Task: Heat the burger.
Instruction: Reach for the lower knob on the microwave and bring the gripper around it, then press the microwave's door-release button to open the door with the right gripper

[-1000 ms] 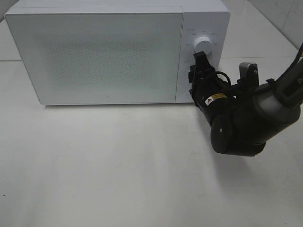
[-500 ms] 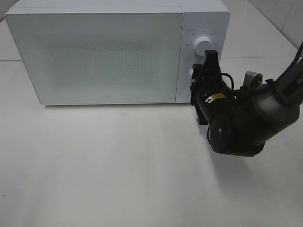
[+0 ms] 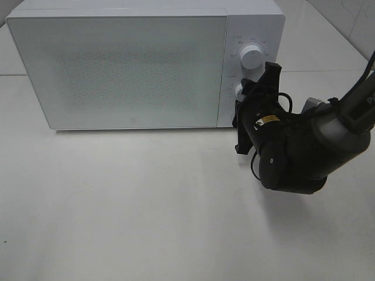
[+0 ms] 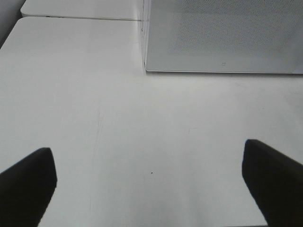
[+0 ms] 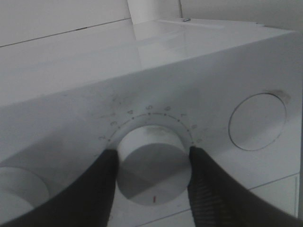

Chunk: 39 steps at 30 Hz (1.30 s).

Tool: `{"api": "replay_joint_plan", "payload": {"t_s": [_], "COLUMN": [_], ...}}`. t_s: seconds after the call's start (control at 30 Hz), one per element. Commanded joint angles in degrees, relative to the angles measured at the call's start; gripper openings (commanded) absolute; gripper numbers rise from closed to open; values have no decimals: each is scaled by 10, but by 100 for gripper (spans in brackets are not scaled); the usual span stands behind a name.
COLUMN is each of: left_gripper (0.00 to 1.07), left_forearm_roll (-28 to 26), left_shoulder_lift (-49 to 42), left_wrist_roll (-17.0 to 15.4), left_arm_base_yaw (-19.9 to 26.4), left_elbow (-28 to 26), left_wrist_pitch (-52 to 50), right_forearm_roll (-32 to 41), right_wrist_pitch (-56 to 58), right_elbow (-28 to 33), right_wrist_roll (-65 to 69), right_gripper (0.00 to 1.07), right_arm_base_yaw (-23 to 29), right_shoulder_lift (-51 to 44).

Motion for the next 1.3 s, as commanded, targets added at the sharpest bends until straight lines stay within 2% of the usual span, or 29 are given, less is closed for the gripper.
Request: {"api": "replay_joint_plan", "payload": {"t_s": [0.03,0.47,0.53,0.57,0.63,0.67,0.73,0.87,0.97,1.13,1.3], "left_gripper": [100,100,100,100,100,100,100,100,100,100,100], "left_forearm_roll": [-3,-3,-3,-3,-3,-3,-3,-3,-3,-3,-3], "left_shoulder_lift": [-14,-14,-14,-14,-14,-14,-14,-14,-14,-14,-14], "left_wrist_roll": [-3,-3,-3,-3,-3,-3,-3,-3,-3,-3,-3], "left_arm_base_yaw": [1,1,1,1,1,1,1,1,1,1,1], "left_elbow": [2,2,2,2,2,2,2,2,2,2,2], "left_wrist_pitch": [-8,-8,-8,-8,-8,-8,-8,-8,-8,-8,-8], "right_forearm_roll": [7,0,2,2,6,6,5,5,3,-34,-54], "right_wrist_pitch": [-60,-59,-59,-59,-66,-66,-69,-57,-53,-36,-17], "right_elbow": [-9,-9,-9,-9,-9,-9,-9,-5,16,37,66], "right_wrist_roll": [11,-35,-38,-38,-52,-52,-65,-67,-104,-108,-109], "right_gripper": [12,17,24,24,33,33,43,52,65,72,73], "right_arm_base_yaw": [-2,-2,-2,-2,-2,-2,-2,-2,-2,0,0], "right_shoulder_lift": [-3,-3,-3,-3,-3,-3,-3,-9,-31,-34,-49]}}
